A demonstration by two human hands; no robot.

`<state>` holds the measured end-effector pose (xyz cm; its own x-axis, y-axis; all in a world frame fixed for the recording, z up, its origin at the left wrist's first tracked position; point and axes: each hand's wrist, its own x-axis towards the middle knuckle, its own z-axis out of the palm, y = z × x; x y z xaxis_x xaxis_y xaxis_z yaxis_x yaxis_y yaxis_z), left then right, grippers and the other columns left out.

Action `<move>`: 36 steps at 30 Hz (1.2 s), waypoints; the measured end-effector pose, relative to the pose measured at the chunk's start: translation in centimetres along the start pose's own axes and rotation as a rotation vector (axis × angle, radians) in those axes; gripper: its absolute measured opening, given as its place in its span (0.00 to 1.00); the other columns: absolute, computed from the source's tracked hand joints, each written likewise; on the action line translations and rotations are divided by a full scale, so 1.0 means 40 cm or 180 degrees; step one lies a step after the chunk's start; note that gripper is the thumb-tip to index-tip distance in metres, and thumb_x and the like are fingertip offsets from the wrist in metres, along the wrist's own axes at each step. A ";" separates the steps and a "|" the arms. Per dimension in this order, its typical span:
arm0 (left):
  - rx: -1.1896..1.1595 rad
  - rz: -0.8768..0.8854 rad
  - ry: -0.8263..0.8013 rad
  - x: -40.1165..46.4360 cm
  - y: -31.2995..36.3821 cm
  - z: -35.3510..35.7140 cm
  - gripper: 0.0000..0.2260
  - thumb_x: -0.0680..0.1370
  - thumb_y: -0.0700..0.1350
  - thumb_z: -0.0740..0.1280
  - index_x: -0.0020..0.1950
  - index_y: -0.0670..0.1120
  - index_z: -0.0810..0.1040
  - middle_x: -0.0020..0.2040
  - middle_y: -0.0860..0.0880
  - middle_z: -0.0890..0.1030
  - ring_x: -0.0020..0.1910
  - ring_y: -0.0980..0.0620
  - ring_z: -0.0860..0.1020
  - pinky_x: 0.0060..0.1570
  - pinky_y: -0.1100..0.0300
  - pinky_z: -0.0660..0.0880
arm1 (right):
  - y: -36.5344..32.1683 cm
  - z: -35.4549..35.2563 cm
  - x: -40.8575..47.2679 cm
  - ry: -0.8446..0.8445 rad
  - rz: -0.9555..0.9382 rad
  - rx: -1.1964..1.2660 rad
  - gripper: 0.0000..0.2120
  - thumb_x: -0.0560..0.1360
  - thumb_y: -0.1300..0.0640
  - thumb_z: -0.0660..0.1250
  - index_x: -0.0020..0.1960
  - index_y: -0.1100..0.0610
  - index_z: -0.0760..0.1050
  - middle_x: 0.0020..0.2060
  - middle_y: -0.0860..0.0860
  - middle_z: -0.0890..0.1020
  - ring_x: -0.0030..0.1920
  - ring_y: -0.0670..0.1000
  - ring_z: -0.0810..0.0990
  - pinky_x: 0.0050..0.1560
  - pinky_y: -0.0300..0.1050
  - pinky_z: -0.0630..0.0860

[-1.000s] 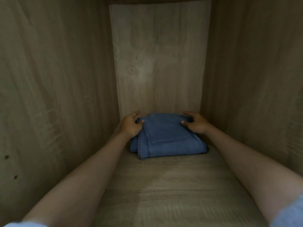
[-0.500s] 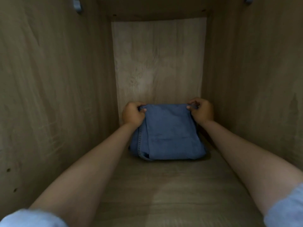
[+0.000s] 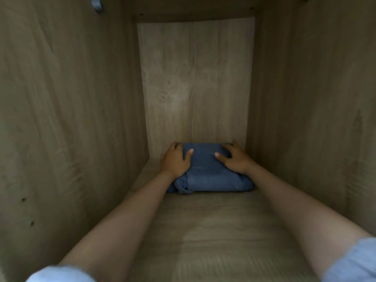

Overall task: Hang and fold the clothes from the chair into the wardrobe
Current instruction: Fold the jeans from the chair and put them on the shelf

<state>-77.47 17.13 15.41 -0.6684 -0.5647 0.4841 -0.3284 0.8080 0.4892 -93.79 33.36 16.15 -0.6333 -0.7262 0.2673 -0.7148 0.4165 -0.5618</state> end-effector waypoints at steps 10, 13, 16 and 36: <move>-0.0204 0.0453 0.0429 -0.267 -0.016 -0.046 0.26 0.67 0.56 0.76 0.58 0.44 0.77 0.56 0.45 0.70 0.57 0.48 0.69 0.53 0.59 0.68 | 0.008 0.046 -0.249 0.0658 -0.0332 -0.0344 0.27 0.74 0.42 0.67 0.70 0.49 0.70 0.72 0.59 0.66 0.71 0.59 0.65 0.71 0.47 0.62; -0.0503 0.0325 0.0678 -0.304 -0.017 -0.046 0.14 0.67 0.45 0.78 0.44 0.45 0.74 0.44 0.52 0.71 0.42 0.54 0.72 0.39 0.62 0.66 | 0.010 0.068 -0.304 0.0809 -0.0269 -0.0006 0.27 0.73 0.50 0.71 0.70 0.52 0.71 0.70 0.64 0.66 0.71 0.61 0.66 0.68 0.41 0.61; -0.0769 0.0056 0.0407 -0.309 -0.005 -0.032 0.11 0.68 0.43 0.77 0.40 0.48 0.75 0.32 0.55 0.74 0.33 0.57 0.73 0.34 0.62 0.69 | 0.009 0.071 -0.317 0.0871 -0.0168 0.0159 0.25 0.74 0.53 0.71 0.70 0.52 0.71 0.67 0.64 0.68 0.68 0.62 0.68 0.66 0.42 0.64; -0.0772 0.0396 0.0716 -0.273 -0.038 -0.030 0.19 0.62 0.23 0.62 0.37 0.47 0.76 0.38 0.51 0.78 0.40 0.52 0.75 0.35 0.71 0.67 | 0.055 0.058 -0.284 0.1351 -0.0283 0.0591 0.17 0.67 0.68 0.74 0.56 0.60 0.82 0.53 0.60 0.80 0.55 0.58 0.78 0.57 0.39 0.68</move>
<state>-68.88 21.86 10.27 -0.5206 -0.5093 0.6852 -0.0676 0.8247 0.5616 -87.49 41.25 10.05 -0.6651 -0.4507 0.5954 -0.7310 0.2301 -0.6424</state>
